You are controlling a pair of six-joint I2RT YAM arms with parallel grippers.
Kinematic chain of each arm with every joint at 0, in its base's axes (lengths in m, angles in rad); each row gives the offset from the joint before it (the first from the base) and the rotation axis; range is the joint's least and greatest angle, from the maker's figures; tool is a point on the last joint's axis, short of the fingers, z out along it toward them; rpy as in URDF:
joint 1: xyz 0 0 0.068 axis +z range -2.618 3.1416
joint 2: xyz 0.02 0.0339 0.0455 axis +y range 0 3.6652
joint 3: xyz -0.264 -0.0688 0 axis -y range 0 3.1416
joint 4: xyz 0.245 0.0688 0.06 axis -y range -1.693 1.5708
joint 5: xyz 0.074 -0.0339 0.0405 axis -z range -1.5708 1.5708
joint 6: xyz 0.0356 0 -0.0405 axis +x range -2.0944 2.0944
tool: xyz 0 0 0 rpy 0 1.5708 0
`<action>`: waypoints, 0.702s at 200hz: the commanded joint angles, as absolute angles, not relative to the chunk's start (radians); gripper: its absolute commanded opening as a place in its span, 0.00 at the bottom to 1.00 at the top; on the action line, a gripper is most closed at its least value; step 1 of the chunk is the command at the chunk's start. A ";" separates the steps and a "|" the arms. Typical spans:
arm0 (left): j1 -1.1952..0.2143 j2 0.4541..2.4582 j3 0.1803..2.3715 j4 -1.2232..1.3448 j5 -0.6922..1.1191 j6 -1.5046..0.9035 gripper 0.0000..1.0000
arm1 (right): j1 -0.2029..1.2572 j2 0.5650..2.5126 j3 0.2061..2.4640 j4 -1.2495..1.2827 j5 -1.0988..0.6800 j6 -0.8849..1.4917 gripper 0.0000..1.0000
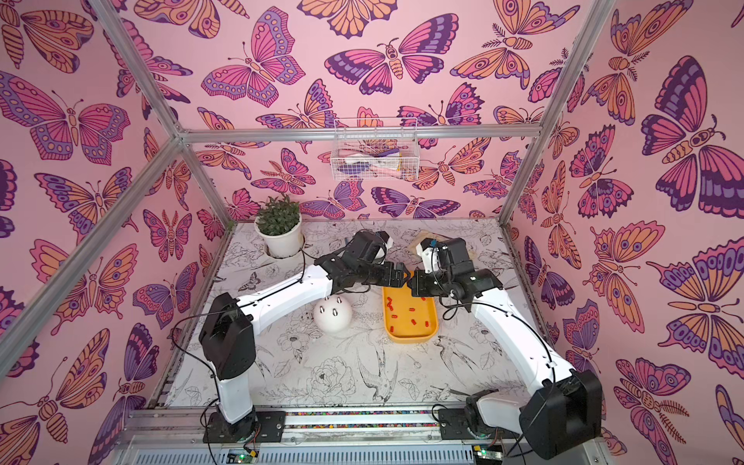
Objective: Cover the protruding screws with screw protection sleeves
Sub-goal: Pick up the screw protection sleeve from the storage box.
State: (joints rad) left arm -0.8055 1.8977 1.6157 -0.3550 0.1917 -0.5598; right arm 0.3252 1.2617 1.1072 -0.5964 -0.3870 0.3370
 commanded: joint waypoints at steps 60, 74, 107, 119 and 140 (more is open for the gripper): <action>-0.818 1.923 1.595 -0.379 0.199 -0.555 0.93 | 0.311 1.234 1.106 -0.575 -0.400 0.339 0.03; -0.817 1.923 1.595 -0.379 0.199 -0.554 0.93 | 0.310 1.234 1.106 -0.576 -0.400 0.337 0.03; -0.818 1.919 1.593 -0.379 0.195 -0.555 0.93 | 0.307 1.232 1.103 -0.578 -0.396 0.336 0.03; -0.818 1.917 1.593 -0.378 0.192 -0.555 0.93 | 0.307 1.229 1.104 -0.580 -0.395 0.336 0.03; -0.817 1.916 1.591 -0.379 0.193 -0.554 0.93 | 0.305 1.228 1.103 -0.578 -0.394 0.337 0.03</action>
